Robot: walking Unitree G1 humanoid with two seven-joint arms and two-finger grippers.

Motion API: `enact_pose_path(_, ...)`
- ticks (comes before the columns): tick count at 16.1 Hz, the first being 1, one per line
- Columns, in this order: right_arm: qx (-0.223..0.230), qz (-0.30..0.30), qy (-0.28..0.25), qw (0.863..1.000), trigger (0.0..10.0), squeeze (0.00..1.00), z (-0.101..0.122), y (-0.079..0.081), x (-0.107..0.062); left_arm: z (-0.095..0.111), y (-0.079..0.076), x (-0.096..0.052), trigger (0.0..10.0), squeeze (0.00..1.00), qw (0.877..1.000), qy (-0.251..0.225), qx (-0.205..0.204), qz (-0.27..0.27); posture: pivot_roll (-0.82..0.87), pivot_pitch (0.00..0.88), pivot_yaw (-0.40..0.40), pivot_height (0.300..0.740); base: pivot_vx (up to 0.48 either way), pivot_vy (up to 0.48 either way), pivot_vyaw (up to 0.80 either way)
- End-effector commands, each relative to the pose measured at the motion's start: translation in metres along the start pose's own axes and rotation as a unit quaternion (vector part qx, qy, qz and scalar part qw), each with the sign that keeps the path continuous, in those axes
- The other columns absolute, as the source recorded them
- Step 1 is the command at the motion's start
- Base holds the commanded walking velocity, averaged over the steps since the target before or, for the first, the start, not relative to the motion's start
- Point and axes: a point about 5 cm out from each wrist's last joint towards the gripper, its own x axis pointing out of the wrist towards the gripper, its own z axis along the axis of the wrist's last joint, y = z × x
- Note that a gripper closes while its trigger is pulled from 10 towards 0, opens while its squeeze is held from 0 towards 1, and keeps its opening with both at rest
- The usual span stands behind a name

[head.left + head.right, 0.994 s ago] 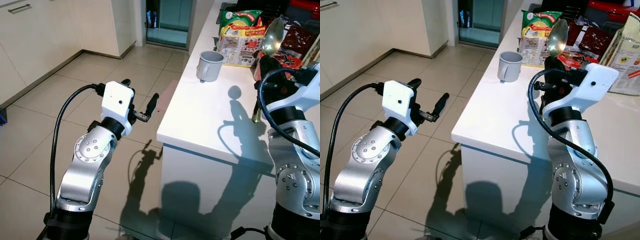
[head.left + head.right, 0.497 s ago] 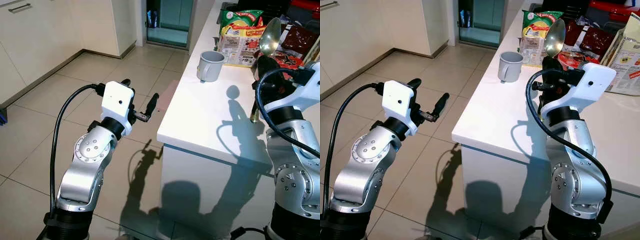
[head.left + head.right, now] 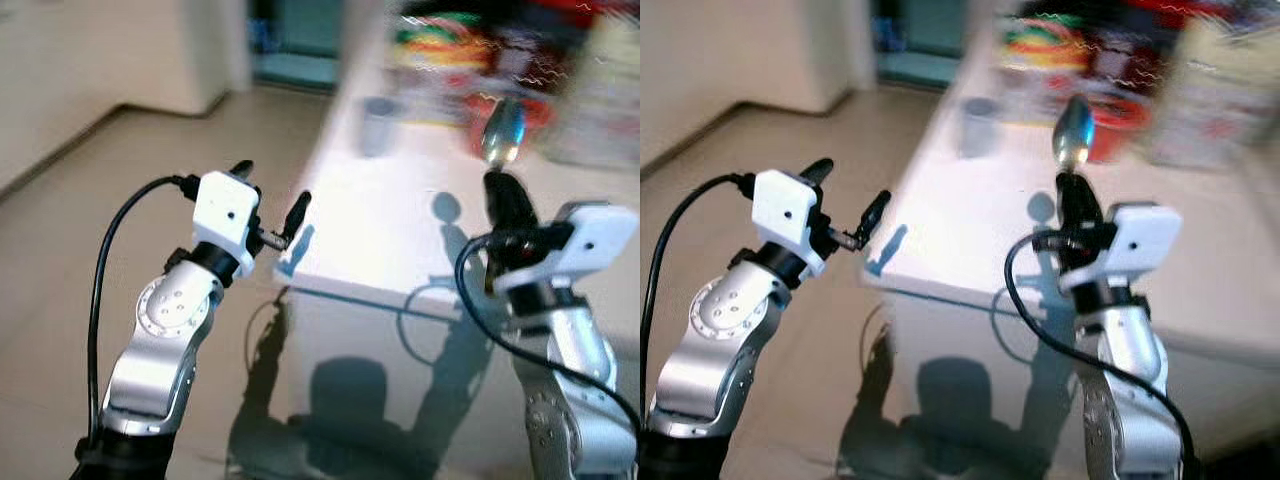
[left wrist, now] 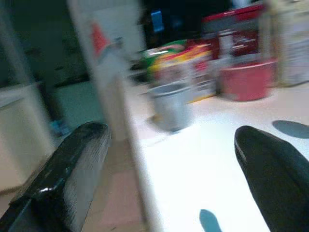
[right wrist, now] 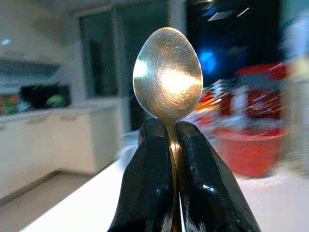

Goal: Setting the table

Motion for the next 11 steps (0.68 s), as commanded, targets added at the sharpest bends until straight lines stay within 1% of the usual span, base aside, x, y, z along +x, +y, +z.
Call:
enact_pose_path(1,-0.011,-0.006,-0.003,1.0,10.0,0.0,0.002,-0.004,-0.002,0.006,-0.006,0.001,10.0,0.0,1.0,-0.016,0.0,-0.016,0.01,0.0,-0.015,0.74,0.0,-0.371,-0.8)
enact_pose_path(4,-0.017,-0.001,-0.016,1.0,10.0,0.0,-0.001,-0.003,-0.006,0.006,-0.005,0.001,10.0,0.0,1.0,-0.02,0.003,-0.015,0.01,0.0,-0.017,0.74,0.0,-0.37,-0.8)
enact_pose_path(7,-0.021,0.011,-0.021,1.0,10.0,0.0,-0.001,-0.001,-0.005,0.006,-0.005,0.0,10.0,0.0,1.0,-0.022,0.005,-0.013,0.02,0.0,-0.019,0.74,0.0,-0.368,-0.72)
enact_pose_path(9,-0.019,0.02,-0.017,0.999,10.0,0.0,-0.002,0.002,-0.005,0.006,-0.003,0.001,10.0,0.0,1.0,-0.021,0.011,-0.006,0.02,0.0,-0.019,0.74,0.0,-0.362,0.0)
enact_pose_path(11,-0.018,0.037,0.02,0.999,10.0,0.0,-0.011,0.006,-0.002,0.0,0.003,0.004,10.0,0.0,0.999,0.001,0.021,0.027,0.01,0.0,-0.015,0.74,0.0,-0.302,0.0)
